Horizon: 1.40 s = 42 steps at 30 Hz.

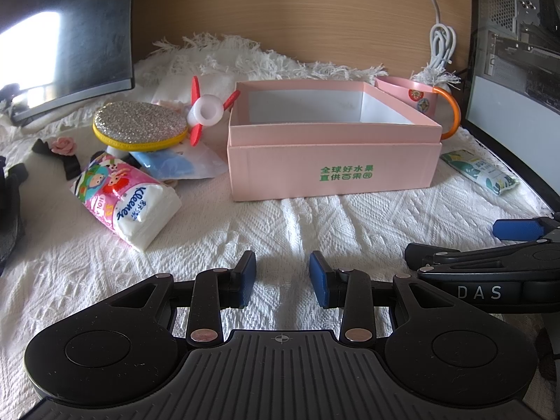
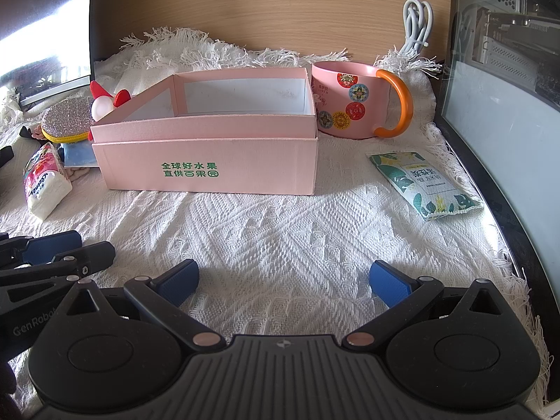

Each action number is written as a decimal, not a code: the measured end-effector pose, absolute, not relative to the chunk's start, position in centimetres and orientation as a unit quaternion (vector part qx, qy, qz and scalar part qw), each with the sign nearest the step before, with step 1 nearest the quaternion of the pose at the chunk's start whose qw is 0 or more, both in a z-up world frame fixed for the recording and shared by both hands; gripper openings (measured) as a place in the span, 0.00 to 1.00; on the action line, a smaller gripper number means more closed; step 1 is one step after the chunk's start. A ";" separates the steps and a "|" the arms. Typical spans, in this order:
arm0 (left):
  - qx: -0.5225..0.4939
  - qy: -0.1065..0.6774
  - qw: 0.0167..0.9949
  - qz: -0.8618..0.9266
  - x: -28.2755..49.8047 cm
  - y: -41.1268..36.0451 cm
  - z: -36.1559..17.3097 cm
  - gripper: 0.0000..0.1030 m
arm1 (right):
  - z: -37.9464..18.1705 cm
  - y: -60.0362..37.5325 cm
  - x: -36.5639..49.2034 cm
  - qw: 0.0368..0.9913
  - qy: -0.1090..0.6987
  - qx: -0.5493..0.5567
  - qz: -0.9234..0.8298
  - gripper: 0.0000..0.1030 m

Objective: Organize soft objects
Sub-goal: 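Grasp the black plush bear with the right tool while the left tool grasps a black blue-lined item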

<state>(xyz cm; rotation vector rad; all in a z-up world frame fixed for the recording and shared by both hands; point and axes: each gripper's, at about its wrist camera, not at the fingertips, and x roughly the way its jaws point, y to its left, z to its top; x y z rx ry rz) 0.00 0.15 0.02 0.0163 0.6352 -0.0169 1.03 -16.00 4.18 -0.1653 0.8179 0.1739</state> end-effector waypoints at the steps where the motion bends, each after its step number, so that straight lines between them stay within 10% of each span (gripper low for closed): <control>1: 0.003 0.312 0.950 -0.010 0.0 0.3 0.0 0.37 | 4.2 -16.0 1.0 0.911 0.397 -0.080 0.084 1.00; 17: -0.079 0.342 0.935 -0.052 -4.0 11.7 6.6 0.37 | 5.6 -14.5 2.0 0.846 0.507 -0.118 0.119 0.97; 25: -0.172 0.358 0.906 0.143 -10.4 30.0 6.8 0.35 | 9.6 2.3 -2.9 0.872 0.318 -0.178 0.327 0.95; 34: -0.233 0.339 0.894 0.175 -14.2 37.9 6.0 0.35 | 5.8 23.9 0.9 0.827 0.319 -0.186 0.424 0.95; 37: -0.253 0.338 0.896 0.134 -13.5 38.2 5.7 0.35 | 4.0 26.1 1.9 0.801 0.346 -0.238 0.427 0.68; 42: -0.261 0.342 0.899 0.082 -11.1 38.2 5.3 0.35 | 9.1 19.2 1.8 0.822 0.332 -0.187 0.423 0.67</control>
